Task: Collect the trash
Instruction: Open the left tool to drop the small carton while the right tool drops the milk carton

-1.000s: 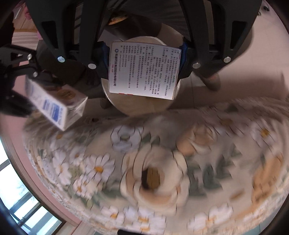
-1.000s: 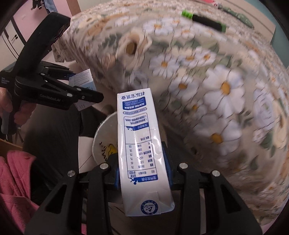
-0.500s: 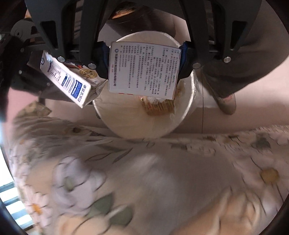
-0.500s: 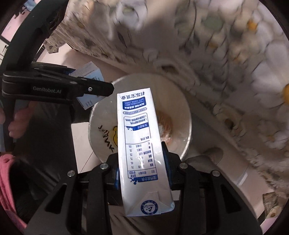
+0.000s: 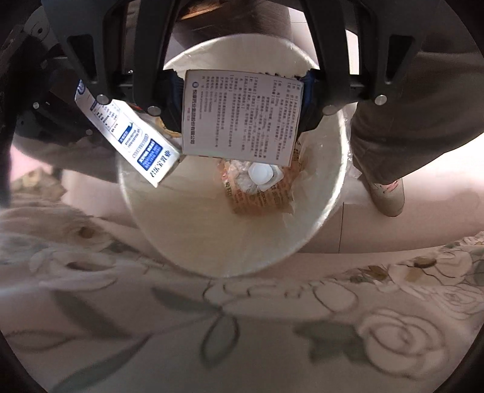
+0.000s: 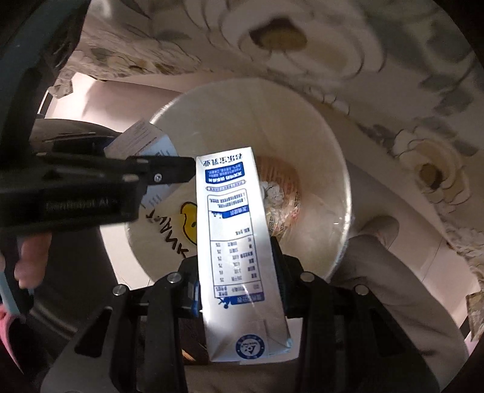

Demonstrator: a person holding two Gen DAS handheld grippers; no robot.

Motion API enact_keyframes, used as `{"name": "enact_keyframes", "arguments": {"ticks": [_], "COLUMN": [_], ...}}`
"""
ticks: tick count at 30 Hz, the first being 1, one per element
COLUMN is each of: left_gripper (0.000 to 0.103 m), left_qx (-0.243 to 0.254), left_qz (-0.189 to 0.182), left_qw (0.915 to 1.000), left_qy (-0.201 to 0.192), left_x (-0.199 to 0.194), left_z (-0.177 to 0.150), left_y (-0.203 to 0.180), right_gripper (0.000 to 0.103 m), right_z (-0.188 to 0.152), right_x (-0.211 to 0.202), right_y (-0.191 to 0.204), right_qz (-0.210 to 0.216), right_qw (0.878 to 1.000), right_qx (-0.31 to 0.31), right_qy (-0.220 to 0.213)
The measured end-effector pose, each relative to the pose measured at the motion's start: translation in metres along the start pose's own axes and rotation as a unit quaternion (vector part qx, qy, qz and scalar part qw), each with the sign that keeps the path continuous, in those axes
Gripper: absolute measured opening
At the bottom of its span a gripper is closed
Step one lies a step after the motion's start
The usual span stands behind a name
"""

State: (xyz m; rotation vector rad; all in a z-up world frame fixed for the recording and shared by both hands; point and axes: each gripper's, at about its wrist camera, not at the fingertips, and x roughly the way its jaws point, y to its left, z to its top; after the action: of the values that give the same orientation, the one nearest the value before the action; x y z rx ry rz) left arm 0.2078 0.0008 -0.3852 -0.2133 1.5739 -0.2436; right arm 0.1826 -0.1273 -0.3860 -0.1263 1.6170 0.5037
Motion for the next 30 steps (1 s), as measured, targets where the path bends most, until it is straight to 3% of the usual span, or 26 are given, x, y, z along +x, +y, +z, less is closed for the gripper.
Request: {"name": "enact_keyframes", "arguments": {"ticks": [7,21,24,30], "left_gripper": [0.059,0.060,0.069,0.072], "left_qx": [-0.001,-0.008,-0.016,-0.026], "left_qz": [0.013,0.017,0.010,0.009], "left_qw": [0.9997,0.9988,0.9983,0.9983], "left_qy": [0.019,0.045,0.056,0.051], "left_x": [0.022,0.046,0.050,0.049], "left_z": [0.006,0.011,0.011,0.010], "left_y": [0.000,-0.001,-0.001,0.000], "right_gripper": [0.038,0.039,0.054,0.055], "right_z": [0.007,0.021,0.022,0.020], "right_x": [0.029,0.055,0.062,0.052], "right_y": [-0.006,-0.010,-0.011,-0.011], "right_qz": [0.002,-0.019,-0.046,-0.042], "right_qw": [0.999,0.998,0.997,0.998], "right_qx": [0.038,0.044,0.041,0.039], "right_qy": [0.014,0.040,0.043,0.027]}}
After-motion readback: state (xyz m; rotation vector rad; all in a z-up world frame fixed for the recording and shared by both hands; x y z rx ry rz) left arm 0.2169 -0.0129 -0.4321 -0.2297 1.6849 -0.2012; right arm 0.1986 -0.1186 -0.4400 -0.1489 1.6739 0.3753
